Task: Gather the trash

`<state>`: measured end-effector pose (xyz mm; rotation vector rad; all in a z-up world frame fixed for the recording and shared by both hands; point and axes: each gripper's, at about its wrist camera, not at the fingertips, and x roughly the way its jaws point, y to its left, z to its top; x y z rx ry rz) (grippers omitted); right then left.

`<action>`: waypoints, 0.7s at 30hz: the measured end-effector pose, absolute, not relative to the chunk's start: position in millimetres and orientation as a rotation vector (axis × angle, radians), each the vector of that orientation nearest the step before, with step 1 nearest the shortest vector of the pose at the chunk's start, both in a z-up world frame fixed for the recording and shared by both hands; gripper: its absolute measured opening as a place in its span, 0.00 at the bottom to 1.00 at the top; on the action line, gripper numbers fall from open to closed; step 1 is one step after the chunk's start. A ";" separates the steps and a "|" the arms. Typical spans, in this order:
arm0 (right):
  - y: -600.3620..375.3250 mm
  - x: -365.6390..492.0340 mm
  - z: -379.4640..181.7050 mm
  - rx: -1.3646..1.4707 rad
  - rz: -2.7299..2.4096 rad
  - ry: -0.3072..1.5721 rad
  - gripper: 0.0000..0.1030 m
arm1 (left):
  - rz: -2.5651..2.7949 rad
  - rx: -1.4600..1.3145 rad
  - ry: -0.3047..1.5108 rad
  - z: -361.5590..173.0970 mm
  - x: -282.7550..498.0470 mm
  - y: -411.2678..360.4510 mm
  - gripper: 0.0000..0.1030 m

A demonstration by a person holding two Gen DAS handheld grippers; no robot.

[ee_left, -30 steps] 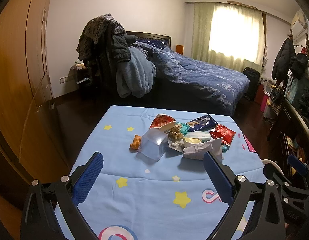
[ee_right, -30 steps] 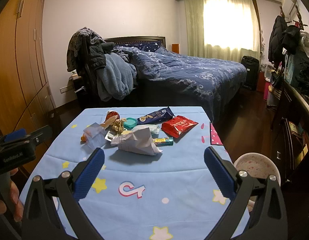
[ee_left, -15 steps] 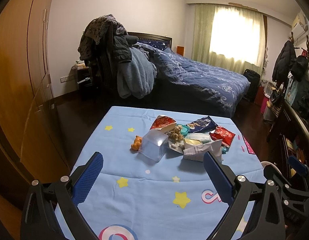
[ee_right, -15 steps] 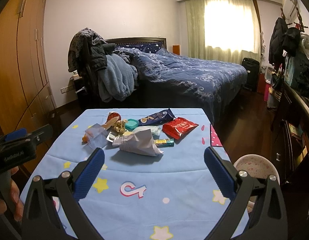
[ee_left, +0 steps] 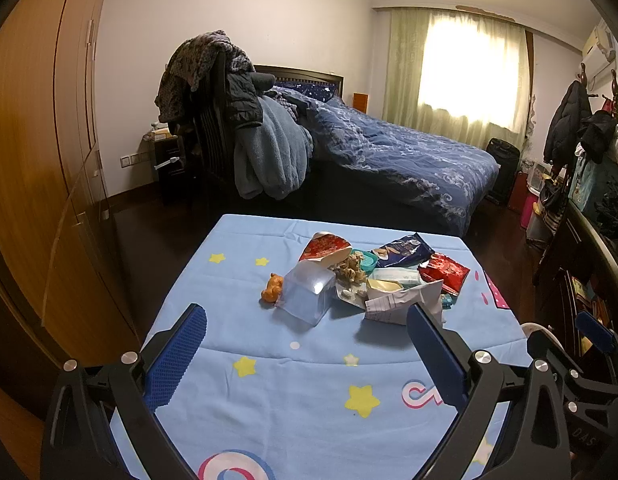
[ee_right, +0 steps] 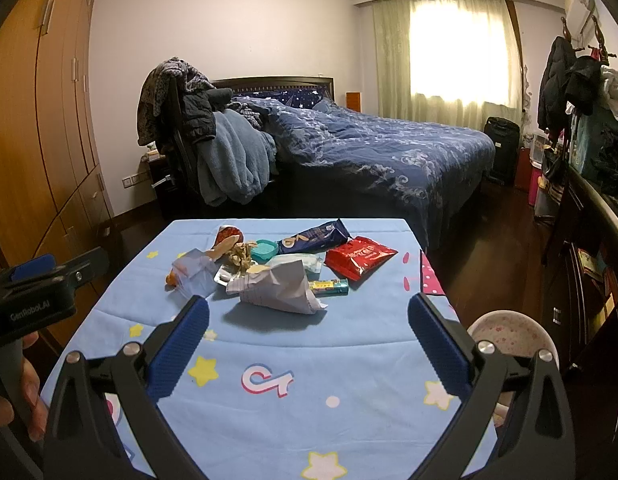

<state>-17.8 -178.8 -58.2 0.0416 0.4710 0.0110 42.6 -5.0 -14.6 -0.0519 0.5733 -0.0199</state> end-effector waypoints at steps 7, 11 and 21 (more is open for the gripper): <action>-180.1 -18.3 -58.5 0.042 0.012 0.472 0.97 | -0.018 -0.048 0.576 -14.5 43.1 -5.8 0.97; -179.9 -11.5 -58.8 0.033 0.029 0.492 0.97 | -0.004 -0.026 0.584 -15.6 47.7 -7.5 0.97; -188.0 23.1 -72.2 0.006 0.028 0.548 0.97 | 0.027 -0.012 0.627 -33.5 87.0 2.6 0.97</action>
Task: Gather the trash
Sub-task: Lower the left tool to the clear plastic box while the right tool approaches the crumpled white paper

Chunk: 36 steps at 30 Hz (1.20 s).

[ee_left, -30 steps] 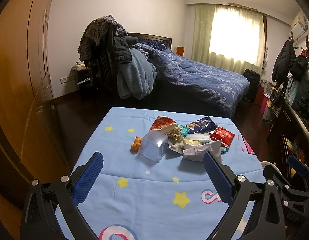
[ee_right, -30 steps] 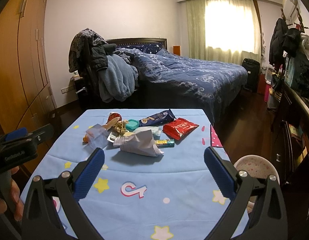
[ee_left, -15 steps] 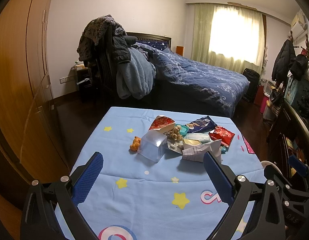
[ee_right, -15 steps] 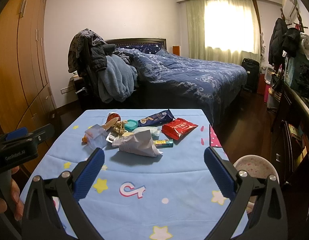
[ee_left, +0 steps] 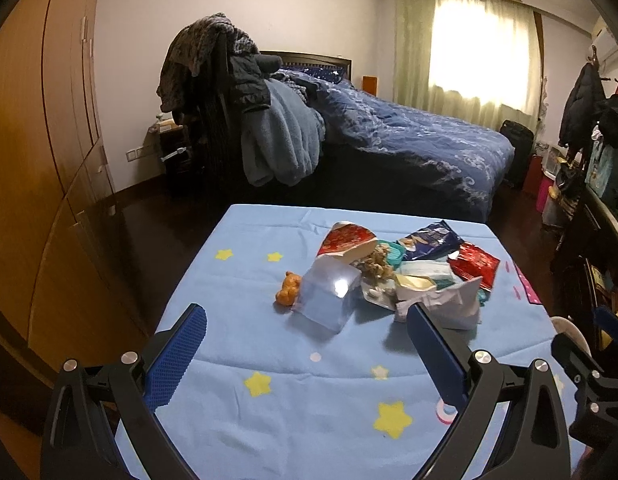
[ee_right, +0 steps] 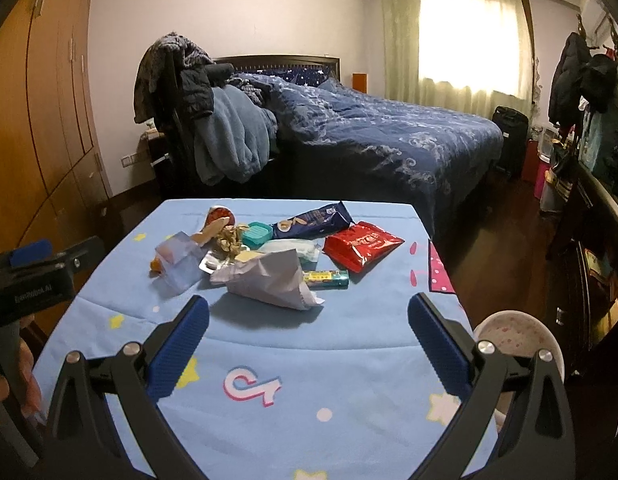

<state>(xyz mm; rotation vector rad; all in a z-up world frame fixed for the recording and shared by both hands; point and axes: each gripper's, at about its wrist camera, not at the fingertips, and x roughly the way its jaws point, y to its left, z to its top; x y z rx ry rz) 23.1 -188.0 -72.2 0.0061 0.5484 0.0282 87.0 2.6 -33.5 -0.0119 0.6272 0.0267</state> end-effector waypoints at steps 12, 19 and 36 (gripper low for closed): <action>-180.1 72.6 -91.8 -0.034 0.086 0.626 0.97 | 0.019 0.010 0.666 -47.3 119.1 11.4 0.97; -164.4 127.0 -115.0 -0.129 0.164 0.741 0.97 | -0.122 -0.037 0.753 -63.9 159.2 34.5 0.97; -165.4 162.5 -130.6 -0.167 0.252 0.798 0.97 | -0.296 0.190 0.842 -108.2 228.7 -12.8 0.96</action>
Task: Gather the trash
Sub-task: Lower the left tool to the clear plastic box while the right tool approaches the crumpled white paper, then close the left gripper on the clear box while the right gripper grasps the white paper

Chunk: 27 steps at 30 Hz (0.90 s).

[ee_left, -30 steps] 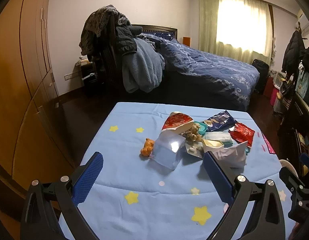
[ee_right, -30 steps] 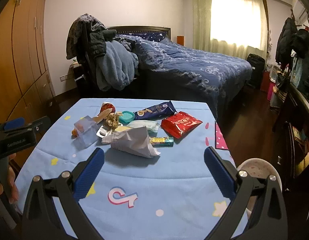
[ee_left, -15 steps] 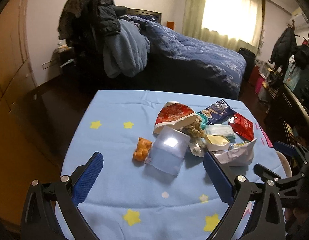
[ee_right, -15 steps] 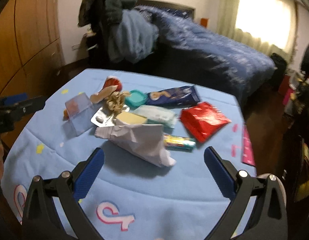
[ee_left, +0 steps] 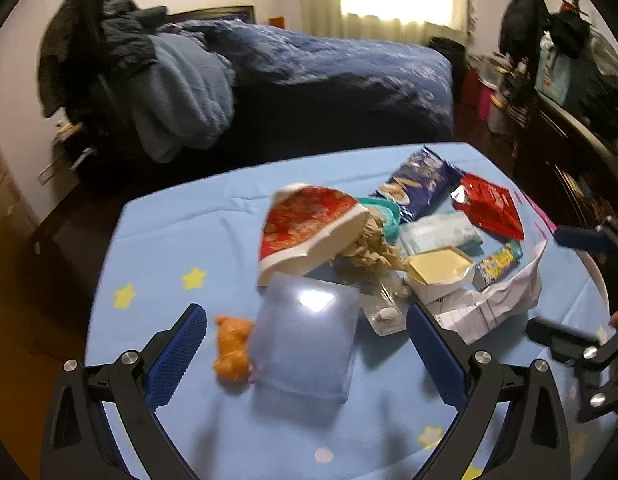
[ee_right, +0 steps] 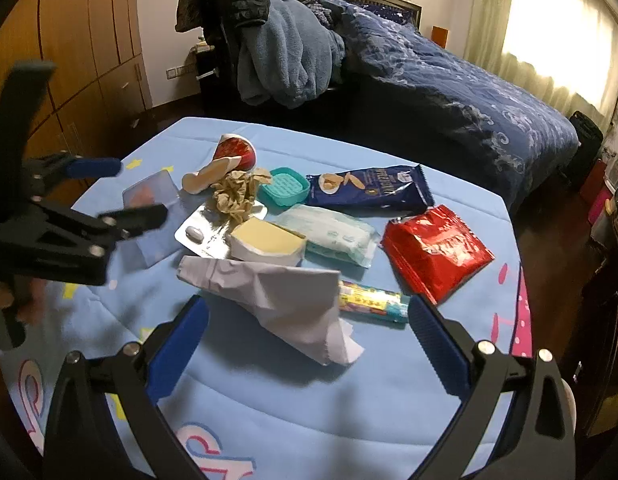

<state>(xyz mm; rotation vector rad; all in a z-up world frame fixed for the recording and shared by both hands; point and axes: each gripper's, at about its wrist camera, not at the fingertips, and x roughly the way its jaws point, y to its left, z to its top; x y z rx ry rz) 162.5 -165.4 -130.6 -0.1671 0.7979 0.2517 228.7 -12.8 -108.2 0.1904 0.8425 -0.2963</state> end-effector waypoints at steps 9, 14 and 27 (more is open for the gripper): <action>-164.9 150.3 -123.8 -0.174 0.260 0.772 0.97 | -0.332 0.178 0.913 -124.6 245.0 -4.2 0.84; -162.6 166.0 -132.5 -0.200 0.239 0.792 0.97 | -0.325 0.224 0.905 -125.6 242.2 -6.2 0.79; -150.8 194.1 -150.3 -0.240 0.336 0.824 0.57 | -0.356 0.233 0.900 -125.5 244.3 -7.3 0.52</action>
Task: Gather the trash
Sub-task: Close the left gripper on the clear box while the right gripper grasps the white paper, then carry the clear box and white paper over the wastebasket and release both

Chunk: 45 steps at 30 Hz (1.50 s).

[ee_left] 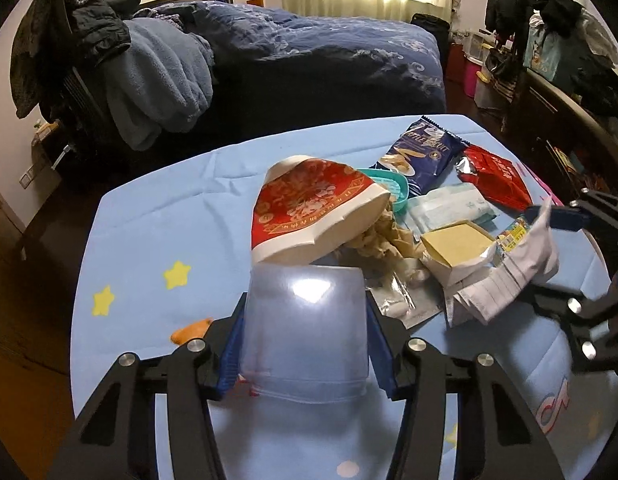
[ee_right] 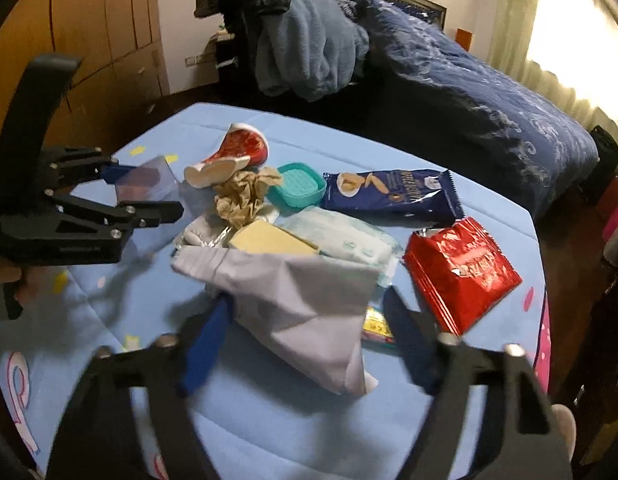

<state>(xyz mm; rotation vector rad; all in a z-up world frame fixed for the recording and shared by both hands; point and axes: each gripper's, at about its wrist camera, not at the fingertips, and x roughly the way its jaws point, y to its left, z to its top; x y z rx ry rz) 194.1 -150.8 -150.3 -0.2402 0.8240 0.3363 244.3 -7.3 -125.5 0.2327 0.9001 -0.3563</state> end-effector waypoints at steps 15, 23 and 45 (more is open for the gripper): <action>-161.5 189.7 -142.8 -0.163 0.392 0.779 0.42 | -0.323 0.208 0.885 -125.3 241.6 -7.5 0.49; -173.8 167.9 -117.9 -0.097 0.402 0.706 0.41 | -0.337 0.164 0.846 -114.3 233.1 -0.9 0.49; -340.6 54.5 -89.7 0.183 0.110 0.610 0.41 | -0.714 0.176 0.698 -42.3 173.1 -170.5 0.49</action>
